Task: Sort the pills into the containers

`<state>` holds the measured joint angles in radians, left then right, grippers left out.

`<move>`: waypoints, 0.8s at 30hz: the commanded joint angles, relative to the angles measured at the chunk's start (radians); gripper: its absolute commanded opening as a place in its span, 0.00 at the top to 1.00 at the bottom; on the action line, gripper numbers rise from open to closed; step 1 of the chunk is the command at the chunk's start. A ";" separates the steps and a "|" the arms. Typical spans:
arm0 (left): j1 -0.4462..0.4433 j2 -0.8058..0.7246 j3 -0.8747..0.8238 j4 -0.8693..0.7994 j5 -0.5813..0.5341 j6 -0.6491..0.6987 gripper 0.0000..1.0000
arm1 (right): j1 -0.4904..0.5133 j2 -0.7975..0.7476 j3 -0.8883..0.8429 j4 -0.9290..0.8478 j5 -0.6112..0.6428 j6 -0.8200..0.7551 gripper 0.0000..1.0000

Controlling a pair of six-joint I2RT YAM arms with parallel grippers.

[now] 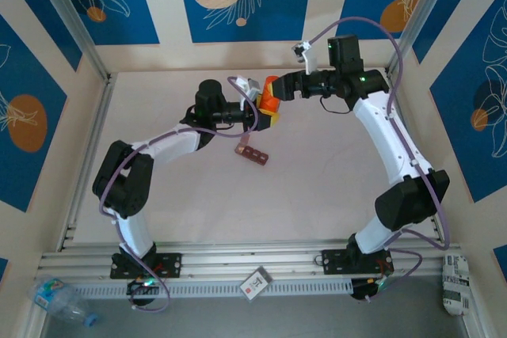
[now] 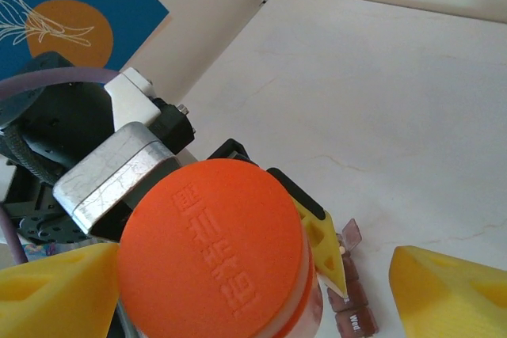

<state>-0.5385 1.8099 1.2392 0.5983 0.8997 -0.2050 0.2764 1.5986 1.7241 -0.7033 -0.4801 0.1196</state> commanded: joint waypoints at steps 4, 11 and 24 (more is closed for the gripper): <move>0.006 0.015 0.034 0.035 0.046 -0.020 1.00 | 0.011 0.017 0.050 -0.022 -0.025 -0.016 0.15; 0.005 0.023 0.036 0.035 0.054 -0.028 1.00 | 0.012 0.017 0.064 -0.011 -0.023 -0.006 0.16; 0.005 0.027 0.040 0.039 0.056 -0.034 1.00 | 0.018 0.022 0.047 -0.020 -0.029 -0.006 0.30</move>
<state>-0.5385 1.8359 1.2411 0.5987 0.9173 -0.2306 0.2871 1.6154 1.7615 -0.7048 -0.4801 0.1207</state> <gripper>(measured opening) 0.524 0.709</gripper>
